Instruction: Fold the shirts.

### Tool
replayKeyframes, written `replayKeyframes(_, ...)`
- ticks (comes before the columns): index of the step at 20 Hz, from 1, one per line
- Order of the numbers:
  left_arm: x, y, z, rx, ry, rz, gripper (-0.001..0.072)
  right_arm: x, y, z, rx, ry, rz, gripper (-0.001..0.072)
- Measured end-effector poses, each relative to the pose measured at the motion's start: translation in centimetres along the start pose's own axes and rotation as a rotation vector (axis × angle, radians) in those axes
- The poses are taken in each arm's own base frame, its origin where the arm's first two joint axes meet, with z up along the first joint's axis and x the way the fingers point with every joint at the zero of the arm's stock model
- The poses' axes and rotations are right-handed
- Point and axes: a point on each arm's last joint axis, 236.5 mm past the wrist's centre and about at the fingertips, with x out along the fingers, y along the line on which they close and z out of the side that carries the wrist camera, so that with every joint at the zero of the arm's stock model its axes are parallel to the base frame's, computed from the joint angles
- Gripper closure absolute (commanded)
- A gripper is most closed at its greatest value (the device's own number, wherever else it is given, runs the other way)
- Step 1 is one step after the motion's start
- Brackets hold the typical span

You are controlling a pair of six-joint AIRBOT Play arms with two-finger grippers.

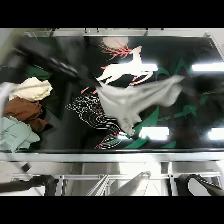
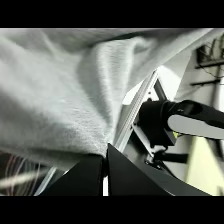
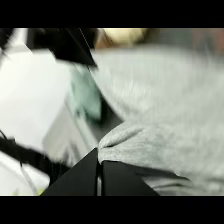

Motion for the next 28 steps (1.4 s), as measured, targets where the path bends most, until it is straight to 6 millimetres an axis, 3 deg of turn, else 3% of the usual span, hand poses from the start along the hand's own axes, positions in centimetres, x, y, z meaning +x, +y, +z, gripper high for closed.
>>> replayKeyframes(2, -5.7, -7.1, 1.3, 0.191, -0.156, 0.073, 0.0686, -2.2, 7.3, 4.3, -0.278, -0.157, -0.044, 0.0699)
replayKeyframes(3, -8.6, -10.4, 1.6, 0.277, -0.249, 0.128, 0.0685, -2.9, 10.2, 5.7, -0.398, -0.225, -0.106, 0.0699)
replayKeyframes(5, -13.1, -14.8, 1.5, 0.392, -0.390, 0.236, 0.0684, -3.9, 14.4, 7.3, -0.591, -0.334, -0.261, 0.0699)
replayKeyframes(7, -15.9, -16.8, 1.1, 0.429, -0.468, 0.310, 0.0684, -4.6, 16.8, 7.9, -0.709, -0.397, -0.384, 0.0699)
replayKeyframes(8, -16.3, -16.8, 1.0, 0.419, -0.473, 0.322, 0.0684, -4.8, 17.3, 7.9, -0.733, -0.413, -0.419, 0.0699)
replayKeyframes(10, -15.6, -14.7, 0.8, 0.346, -0.426, 0.321, 0.0684, -5.0, 16.7, 7.7, -0.702, -0.415, -0.442, 0.0698)
replayKeyframes(12, -13.1, -10.8, 0.7, 0.234, -0.320, 0.283, 0.0683, -5.2, 13.9, 7.2, -0.602, -0.399, -0.439, 0.0698)
replayKeyframes(14, -9.5, -6.4, 0.4, 0.122, -0.196, 0.224, 0.0683, -4.9, 9.3, 6.1, -0.454, -0.364, -0.415, 0.0698)
replayKeyframes(17, -3.5, 2.2, -0.3, -0.049, -0.034, 0.156, 0.0683, -3.1, -0.8, 2.4, -0.166, -0.275, -0.399, 0.0698)
replayKeyframes(18, -1.7, 4.9, -0.5, -0.098, -0.003, 0.140, 0.0602, -2.2, -4.4, 0.9, -0.082, -0.247, -0.418, 0.0698)
replayKeyframes(20, 1.4, 10.9, -0.9, -0.201, 0.037, 0.122, 0.0029, -0.3, -12.8, -3.1, 0.083, -0.177, -0.499, 0.0664)
replayKeyframes(21, 2.7, 13.8, -1.0, -0.249, 0.041, 0.117, -0.0011, 0.6, -16.9, -5.3, 0.155, -0.140, -0.547, 0.0437)
replayKeyframes(22, 3.6, 16.1, -1.0, -0.290, 0.041, 0.110, -0.0011, 1.3, -20.1, -7.0, 0.207, -0.109, -0.588, 0.0263)
replayKeyframes(24, 4.0, 19.3, -0.3, -0.347, 0.012, 0.073, -0.0011, 2.2, -25.2, -10.2, 0.282, -0.033, -0.643, 0.0270)
replayKeyframes(25, 3.5, 20.6, 0.2, -0.371, -0.007, 0.063, -0.0011, 2.4, -26.7, -10.9, 0.304, -0.006, -0.649, 0.0280)
replayKeyframes(28, 0.6, 22.1, 0.5, -0.432, -0.021, 0.032, -0.0010, 1.2, -28.3, -11.4, 0.355, 0.060, -0.650, 0.0279)
